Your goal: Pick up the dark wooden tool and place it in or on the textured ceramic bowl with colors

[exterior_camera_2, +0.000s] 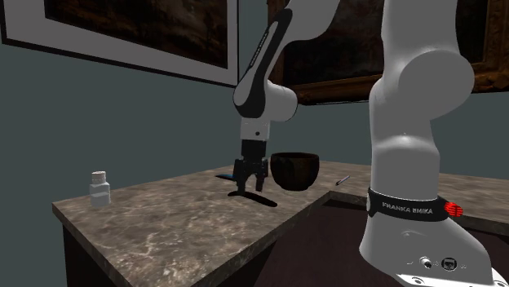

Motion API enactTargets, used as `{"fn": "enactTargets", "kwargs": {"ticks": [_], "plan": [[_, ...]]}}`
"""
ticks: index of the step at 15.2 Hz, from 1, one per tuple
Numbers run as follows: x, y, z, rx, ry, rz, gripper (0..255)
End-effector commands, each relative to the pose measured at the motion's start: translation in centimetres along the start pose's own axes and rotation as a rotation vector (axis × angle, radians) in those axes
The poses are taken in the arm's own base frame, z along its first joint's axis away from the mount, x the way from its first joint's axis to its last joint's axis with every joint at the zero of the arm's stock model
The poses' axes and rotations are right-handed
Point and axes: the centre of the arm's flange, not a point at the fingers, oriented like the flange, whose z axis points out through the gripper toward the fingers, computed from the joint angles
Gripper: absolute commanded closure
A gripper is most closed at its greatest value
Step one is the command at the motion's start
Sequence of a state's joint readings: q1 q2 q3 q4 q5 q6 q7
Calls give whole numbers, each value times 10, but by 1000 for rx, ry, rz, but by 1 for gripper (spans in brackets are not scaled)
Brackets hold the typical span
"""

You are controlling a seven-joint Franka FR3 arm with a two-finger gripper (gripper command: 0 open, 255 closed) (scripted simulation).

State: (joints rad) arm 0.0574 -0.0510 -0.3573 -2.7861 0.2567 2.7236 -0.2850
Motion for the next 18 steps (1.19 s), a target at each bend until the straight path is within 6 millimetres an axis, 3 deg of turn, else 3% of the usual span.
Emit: {"fn": "enactTargets", "kwargs": {"ticks": [1,8,9,18], "plan": [[0,-1,8,0,1,1,0],[0,-1,8,0,1,1,0],[0,-1,8,0,1,1,255],[0,-1,8,0,1,1,255]]}}
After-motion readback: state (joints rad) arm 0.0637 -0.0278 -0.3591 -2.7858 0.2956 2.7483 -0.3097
